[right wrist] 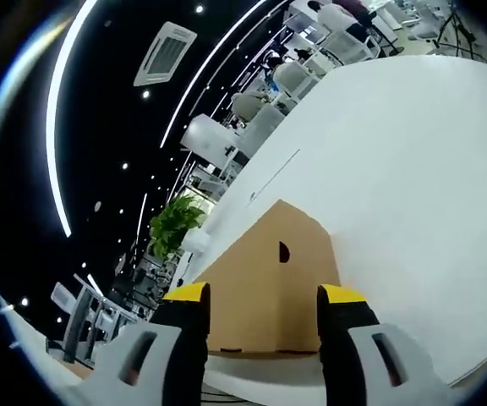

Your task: Operate the shoe box by opening the lid, removing the specified soft item, and placing it in the target area until the item is outside and the box remains undamaged.

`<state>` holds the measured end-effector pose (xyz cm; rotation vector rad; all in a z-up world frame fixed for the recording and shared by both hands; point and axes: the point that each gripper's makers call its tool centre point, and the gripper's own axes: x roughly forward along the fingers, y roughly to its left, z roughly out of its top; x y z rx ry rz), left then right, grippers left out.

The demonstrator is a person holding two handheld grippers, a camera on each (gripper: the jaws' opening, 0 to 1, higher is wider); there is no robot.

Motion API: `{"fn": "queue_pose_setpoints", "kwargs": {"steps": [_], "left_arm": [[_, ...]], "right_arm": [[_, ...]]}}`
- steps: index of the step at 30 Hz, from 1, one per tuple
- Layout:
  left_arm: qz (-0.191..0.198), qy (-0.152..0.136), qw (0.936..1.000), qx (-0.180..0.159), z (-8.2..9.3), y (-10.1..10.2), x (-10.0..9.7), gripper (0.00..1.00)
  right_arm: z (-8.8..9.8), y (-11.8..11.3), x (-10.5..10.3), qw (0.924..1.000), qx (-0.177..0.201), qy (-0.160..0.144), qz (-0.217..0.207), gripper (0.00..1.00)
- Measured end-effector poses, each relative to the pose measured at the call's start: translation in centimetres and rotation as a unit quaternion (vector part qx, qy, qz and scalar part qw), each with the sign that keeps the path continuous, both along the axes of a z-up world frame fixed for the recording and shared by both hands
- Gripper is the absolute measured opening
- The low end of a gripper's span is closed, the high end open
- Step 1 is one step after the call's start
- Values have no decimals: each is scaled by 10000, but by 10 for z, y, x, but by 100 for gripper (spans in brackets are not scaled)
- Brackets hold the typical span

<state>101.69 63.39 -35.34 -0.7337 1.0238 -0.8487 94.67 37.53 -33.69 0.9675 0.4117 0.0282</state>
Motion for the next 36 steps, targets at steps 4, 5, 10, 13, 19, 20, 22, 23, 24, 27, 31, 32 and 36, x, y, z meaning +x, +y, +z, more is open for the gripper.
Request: {"fn": "queue_pose_setpoints", "kwargs": {"steps": [4, 5, 10, 13, 19, 20, 22, 23, 24, 27, 31, 32, 36], "left_arm": [[4, 27, 10000, 12, -2, -4, -1, 74], [-6, 26, 10000, 30, -3, -5, -2, 74], [-172, -157, 9987, 448, -13, -4, -6, 74], [-175, -55, 9990, 397, -13, -2, -7, 69], [-115, -3, 9994, 316, -15, -4, -7, 61], [-127, -38, 9988, 473, -20, -2, -7, 60], [-113, 6, 9987, 491, -23, -2, -8, 63], [-73, 49, 9986, 521, -25, 0, -8, 64], [-59, 75, 9986, 515, -25, 0, -8, 64], [31, 127, 9989, 442, -27, 0, -8, 65], [207, 413, 9987, 232, -30, -2, -12, 66], [233, 463, 9985, 174, -29, -3, -13, 66], [215, 380, 9986, 296, -25, -5, -14, 65]], "right_arm": [[-5, 4, -1, 9999, 98, 52, 28, 50], [-7, 4, -1, 9999, 90, 73, 42, 50], [-20, 14, -4, 9989, -168, 340, 264, 48], [-18, 9, -4, 9994, -125, 291, 110, 48], [-22, 10, -10, 9992, -77, 377, 92, 46], [-24, 12, -12, 9989, -116, 432, 123, 46], [-30, 14, -16, 9972, -385, 590, 255, 46], [-28, 13, -14, 9982, -293, 500, 175, 47], [-28, 13, -15, 9983, -177, 537, 132, 47], [-30, 14, -14, 9984, -184, 515, 143, 48], [-32, 14, -15, 9988, 2, 485, 79, 49], [-31, 15, -15, 9988, -12, 482, 77, 48], [-28, 15, -15, 9986, -101, 505, 81, 46]]}}
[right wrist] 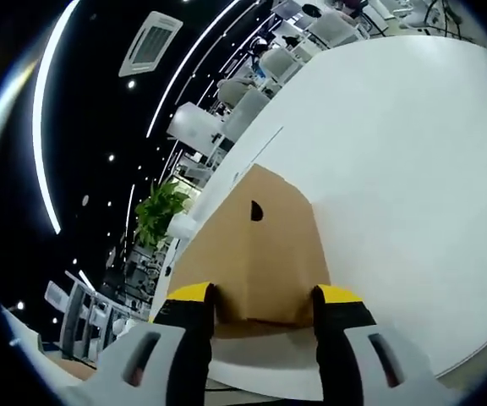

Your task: Operate the shoe box by opening the lid, removing the specified soft item, and placing it in the target area until the item is outside and the box remains undamaged.

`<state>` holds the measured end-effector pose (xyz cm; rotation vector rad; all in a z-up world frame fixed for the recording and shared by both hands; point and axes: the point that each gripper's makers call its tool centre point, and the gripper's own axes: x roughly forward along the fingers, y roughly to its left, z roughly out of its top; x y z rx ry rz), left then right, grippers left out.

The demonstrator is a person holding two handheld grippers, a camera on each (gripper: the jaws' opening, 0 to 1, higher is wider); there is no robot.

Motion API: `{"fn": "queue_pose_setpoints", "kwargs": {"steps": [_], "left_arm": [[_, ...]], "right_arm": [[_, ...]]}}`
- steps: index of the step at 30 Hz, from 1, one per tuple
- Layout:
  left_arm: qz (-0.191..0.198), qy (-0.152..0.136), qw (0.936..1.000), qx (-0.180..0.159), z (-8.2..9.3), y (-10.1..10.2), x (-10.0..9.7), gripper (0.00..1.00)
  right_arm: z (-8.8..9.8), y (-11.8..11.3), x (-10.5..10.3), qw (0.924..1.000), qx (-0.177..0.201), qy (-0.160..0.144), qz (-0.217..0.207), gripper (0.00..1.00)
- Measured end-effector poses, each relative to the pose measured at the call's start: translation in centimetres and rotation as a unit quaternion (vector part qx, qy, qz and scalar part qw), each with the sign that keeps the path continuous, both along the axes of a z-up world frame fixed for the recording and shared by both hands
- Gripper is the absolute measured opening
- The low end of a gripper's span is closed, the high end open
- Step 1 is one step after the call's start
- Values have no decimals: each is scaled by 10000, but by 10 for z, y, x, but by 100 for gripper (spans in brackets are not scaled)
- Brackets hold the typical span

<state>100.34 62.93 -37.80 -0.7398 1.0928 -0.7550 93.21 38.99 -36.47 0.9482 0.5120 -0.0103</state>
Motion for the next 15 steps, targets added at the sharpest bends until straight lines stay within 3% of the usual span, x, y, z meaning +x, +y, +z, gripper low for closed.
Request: {"fn": "queue_pose_setpoints", "kwargs": {"steps": [3, 6, 8, 10, 15], "left_arm": [[-22, -48, 10000, 55, 0, 1, 2, 63], [-36, -58, 9999, 103, -1, 2, 2, 62], [-25, -26, 9999, 100, 1, 3, 2, 60], [142, 81, 9999, 45, 5, 6, 5, 56], [342, -84, 9993, -107, 17, 13, 11, 40]], "right_arm": [[3, -2, -1, 10000, 50, -14, -38, 42], [12, -8, -1, 9986, 406, -204, -277, 32], [11, -11, -4, 9963, 752, -158, -385, 31], [9, -13, -4, 9970, 669, -180, -350, 31], [11, -13, -5, 9961, 775, -160, -401, 30]]}}
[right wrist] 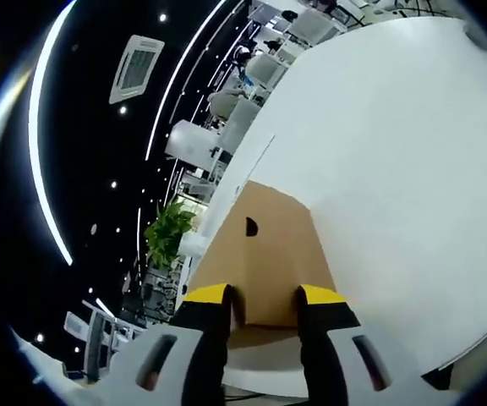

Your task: Operate the shoe box by opening the lid, removing the specified soft item, and placing it in the target area until the item is outside and the box remains undamaged.

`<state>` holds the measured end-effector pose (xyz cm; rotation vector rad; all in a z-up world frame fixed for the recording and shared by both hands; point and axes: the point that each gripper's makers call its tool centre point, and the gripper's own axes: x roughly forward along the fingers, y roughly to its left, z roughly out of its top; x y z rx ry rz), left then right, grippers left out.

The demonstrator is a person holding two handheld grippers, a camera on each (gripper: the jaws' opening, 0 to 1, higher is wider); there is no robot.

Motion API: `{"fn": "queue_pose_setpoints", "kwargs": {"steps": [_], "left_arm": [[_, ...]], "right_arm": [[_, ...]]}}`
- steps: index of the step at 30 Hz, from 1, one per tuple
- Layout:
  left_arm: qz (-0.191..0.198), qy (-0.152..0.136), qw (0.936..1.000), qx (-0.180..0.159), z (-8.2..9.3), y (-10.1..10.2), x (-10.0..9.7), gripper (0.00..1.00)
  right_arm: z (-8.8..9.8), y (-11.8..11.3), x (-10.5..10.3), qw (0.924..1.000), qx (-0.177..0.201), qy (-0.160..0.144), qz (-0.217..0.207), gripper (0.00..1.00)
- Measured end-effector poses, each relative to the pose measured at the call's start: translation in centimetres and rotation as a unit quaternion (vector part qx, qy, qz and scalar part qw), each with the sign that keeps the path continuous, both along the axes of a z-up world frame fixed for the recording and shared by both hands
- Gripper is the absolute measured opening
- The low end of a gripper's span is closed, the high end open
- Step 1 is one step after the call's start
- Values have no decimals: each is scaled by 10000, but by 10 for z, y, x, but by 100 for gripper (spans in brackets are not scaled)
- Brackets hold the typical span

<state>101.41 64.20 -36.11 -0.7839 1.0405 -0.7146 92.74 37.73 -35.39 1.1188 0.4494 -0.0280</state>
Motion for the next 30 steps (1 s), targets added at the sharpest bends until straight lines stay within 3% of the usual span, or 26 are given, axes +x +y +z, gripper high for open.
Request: {"fn": "queue_pose_setpoints", "kwargs": {"steps": [8, 13, 30], "left_arm": [[80, -55, 9999, -91, -2, 1, 2, 38], [-78, -206, 9997, 52, 3, -1, 4, 34], [151, -150, 9994, -276, 22, 2, 4, 32]], "right_arm": [[5, 3, -1, 9996, 243, -26, -111, 29], [8, -1, 1, 9992, 339, -72, -184, 28], [13, -5, 4, 9971, 716, -59, -239, 28]]}}
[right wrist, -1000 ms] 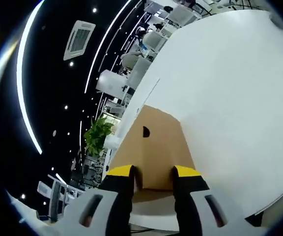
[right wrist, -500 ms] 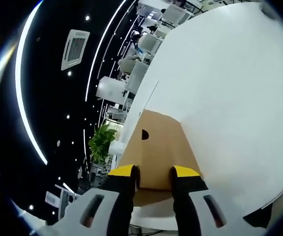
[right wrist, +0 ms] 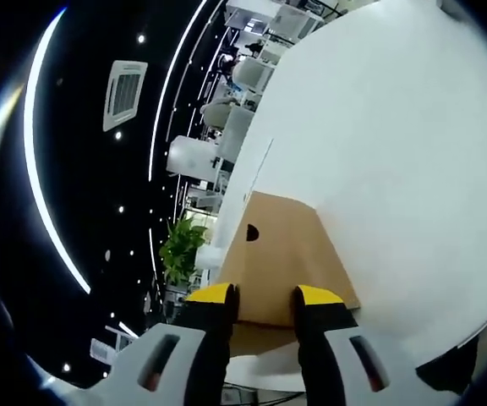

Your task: Operate the shoe box by opening the lid, removing the specified soft item, and placing it in the target area until the item is outside and the box remains undamaged.

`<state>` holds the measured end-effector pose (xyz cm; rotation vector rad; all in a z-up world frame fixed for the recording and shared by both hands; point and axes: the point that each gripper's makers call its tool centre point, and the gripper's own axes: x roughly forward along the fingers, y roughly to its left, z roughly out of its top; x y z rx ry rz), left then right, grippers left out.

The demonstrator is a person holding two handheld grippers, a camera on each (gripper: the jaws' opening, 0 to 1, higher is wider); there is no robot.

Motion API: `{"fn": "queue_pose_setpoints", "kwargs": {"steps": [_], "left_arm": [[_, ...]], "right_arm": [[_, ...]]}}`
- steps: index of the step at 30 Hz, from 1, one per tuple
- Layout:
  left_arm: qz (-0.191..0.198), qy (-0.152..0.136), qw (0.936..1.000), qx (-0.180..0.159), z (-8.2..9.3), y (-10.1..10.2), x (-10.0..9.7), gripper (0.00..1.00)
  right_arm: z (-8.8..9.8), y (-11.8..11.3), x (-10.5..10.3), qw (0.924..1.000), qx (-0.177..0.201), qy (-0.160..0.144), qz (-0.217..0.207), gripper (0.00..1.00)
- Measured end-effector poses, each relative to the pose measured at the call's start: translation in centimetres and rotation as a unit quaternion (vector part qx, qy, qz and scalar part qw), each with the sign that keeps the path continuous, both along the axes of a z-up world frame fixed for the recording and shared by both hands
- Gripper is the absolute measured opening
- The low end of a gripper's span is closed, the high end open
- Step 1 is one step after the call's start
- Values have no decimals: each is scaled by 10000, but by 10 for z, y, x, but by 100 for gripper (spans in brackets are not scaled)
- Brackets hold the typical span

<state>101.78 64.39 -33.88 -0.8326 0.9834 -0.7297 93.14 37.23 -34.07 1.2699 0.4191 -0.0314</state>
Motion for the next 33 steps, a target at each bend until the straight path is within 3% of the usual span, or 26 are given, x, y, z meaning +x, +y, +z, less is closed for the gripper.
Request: {"fn": "queue_pose_setpoints", "kwargs": {"steps": [8, 19, 33], "left_arm": [[-48, -108, 9999, 75, 5, 1, 2, 32], [-55, -8, 10000, 6, 17, -2, 3, 33], [-154, -189, 9997, 28, 27, -2, 2, 35]], "right_arm": [[8, 1, 1, 9999, -100, 11, 89, 29], [19, 1, 1, 9999, -34, -90, 114, 30], [34, 4, 1, 9992, -71, -376, 123, 32]]}}
